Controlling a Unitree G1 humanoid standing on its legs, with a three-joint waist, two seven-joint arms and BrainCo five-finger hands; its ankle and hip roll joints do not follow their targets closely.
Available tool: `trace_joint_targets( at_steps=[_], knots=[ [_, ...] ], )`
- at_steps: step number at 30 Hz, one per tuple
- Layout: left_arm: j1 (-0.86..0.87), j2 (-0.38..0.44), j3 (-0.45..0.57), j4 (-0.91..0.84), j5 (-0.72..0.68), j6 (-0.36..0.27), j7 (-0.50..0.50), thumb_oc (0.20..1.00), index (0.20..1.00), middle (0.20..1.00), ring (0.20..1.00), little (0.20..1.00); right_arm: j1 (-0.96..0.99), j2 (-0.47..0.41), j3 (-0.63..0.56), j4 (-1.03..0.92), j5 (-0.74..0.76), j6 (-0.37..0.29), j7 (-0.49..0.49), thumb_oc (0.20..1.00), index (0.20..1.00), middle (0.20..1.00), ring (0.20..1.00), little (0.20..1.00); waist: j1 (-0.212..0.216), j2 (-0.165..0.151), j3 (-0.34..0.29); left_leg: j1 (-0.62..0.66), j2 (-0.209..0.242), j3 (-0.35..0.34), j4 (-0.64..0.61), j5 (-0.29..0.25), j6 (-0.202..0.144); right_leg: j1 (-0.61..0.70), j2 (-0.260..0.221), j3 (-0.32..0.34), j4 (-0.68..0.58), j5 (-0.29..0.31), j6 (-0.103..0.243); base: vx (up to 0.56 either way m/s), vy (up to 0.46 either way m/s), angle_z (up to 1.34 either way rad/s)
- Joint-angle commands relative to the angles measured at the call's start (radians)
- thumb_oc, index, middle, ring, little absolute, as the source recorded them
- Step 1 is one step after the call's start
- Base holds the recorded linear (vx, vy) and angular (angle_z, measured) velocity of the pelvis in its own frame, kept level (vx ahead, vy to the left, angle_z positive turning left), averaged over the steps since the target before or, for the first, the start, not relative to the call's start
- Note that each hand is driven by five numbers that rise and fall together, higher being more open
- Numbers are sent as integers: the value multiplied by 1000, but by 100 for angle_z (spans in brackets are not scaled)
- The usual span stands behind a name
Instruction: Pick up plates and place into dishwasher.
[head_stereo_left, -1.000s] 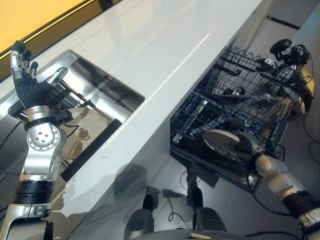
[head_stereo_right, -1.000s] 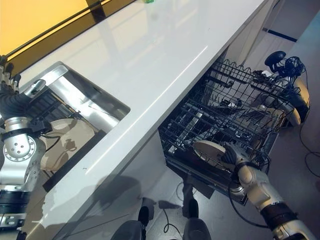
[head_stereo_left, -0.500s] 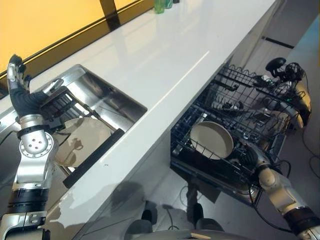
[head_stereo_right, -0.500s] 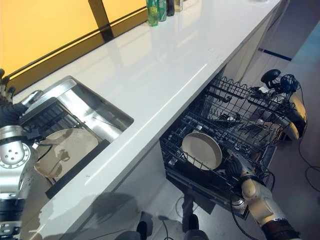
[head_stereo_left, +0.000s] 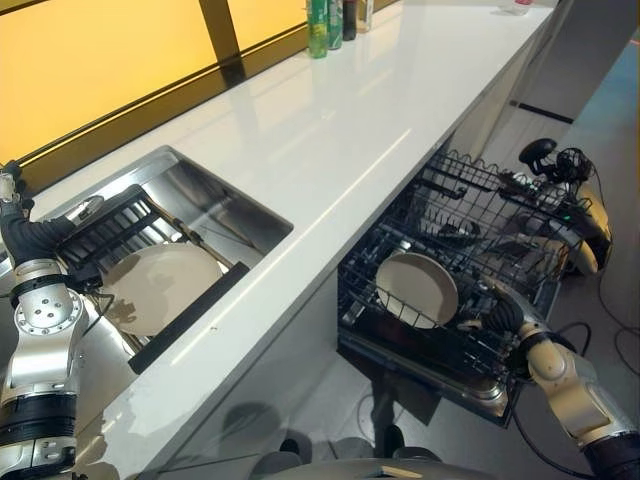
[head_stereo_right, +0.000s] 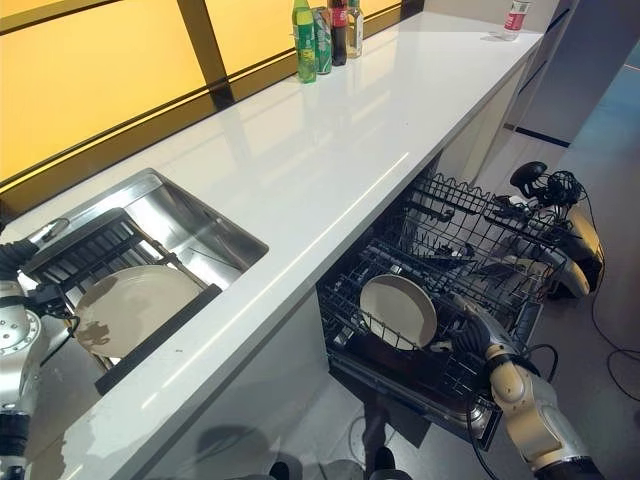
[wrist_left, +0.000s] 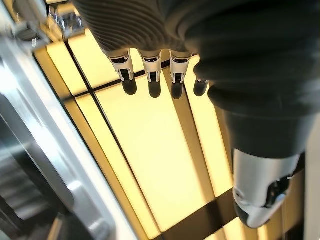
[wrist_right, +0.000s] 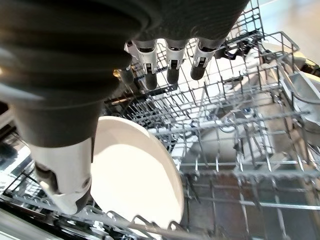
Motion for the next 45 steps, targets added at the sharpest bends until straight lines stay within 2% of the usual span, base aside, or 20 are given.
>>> trace_joint_targets(
  at_steps=[1,4,7,12,16,23,26,28,32,34,39,45],
  knots=[
    [32,82,4,80,50,-1,-18,1000,1000,1000,1000,1000,-40,-105,-51,-113,62,-26,-37,1000,1000,1000,1000,1000,18,4,-52,-119,51,-18,53,83,-33,-50,25,33,202,-167,10,61,83,-5],
    [77,91,25,113,77,8,-51,1000,1000,1000,1000,1000,-28,-105,-65,-144,87,-41,-79,1000,1000,1000,1000,1000,29,22,-44,-121,38,-18,-8,127,-30,-37,37,43,204,-176,13,98,148,-7],
    [74,116,16,178,63,0,-85,1000,1000,1000,1000,1000,-44,-123,-61,-155,113,-41,-116,1000,1000,1000,1000,1000,45,29,-36,-159,9,-36,-3,139,-25,-27,37,64,209,-189,16,95,202,-9],
    [30,136,-23,248,117,29,-125,1000,1000,1000,1000,1000,-34,-139,-86,-166,144,-59,-124,1000,1000,1000,1000,1000,23,37,-32,-143,-2,-23,7,123,-19,-49,14,59,234,-189,29,89,236,-12],
    [23,158,-59,248,140,40,-149,1000,1000,1000,1000,1000,11,-162,-120,-199,175,-59,-111,1000,1000,1000,1000,1000,3,26,-45,-109,-19,-11,9,94,-14,-63,-30,53,242,-177,53,168,224,2],
    [-9,189,-77,229,169,19,-70,1000,1000,1000,1000,1000,16,-182,-108,-201,199,-70,-122,1000,1000,1000,1000,1000,-16,12,-12,-118,-41,15,43,54,-1,-115,-86,74,252,-144,89,60,143,-3],
    [-30,238,-75,237,233,1,18,1000,1000,1000,1000,1000,24,-191,-100,-204,216,-79,-128,1000,1000,1000,1000,1000,-24,6,0,-124,-45,27,58,41,3,-126,-100,84,248,-133,100,56,64,-4],
    [-49,264,-85,241,256,3,25,1000,1000,1000,1000,1000,26,-200,-98,-206,225,-82,-130,1000,1000,1000,1000,1000,-29,4,5,-132,-47,32,70,34,4,-134,-104,91,251,-131,104,83,61,0],
    [-90,293,-142,256,307,41,-10,1000,1000,1000,1000,1000,15,-229,-94,-190,239,-92,-131,1000,1000,1000,1000,1000,-39,7,20,-140,-48,37,89,16,4,-151,-110,96,272,-146,106,55,70,3],
    [-119,300,-187,280,322,82,-43,1000,1000,1000,1000,1000,-7,-250,-86,-188,250,-87,-132,1000,1000,1000,1000,1000,-43,9,34,-153,-49,41,100,15,3,-166,-111,101,280,-145,108,-22,80,-4],
    [-213,304,-301,418,315,164,-105,1000,1000,1000,1000,1000,-100,-293,-48,-187,269,-60,-147,1000,1000,1000,1000,1000,-57,9,86,-212,-52,47,132,18,4,-238,-108,116,309,-131,107,-93,73,-10],
    [-254,274,-344,508,274,183,-171,1000,1000,1000,1000,1000,-155,-298,-17,-181,269,-49,-160,1000,1000,1000,1000,1000,-70,-9,129,-263,-57,54,168,16,6,-289,-105,132,327,-118,105,-55,47,-6]
  ],
)
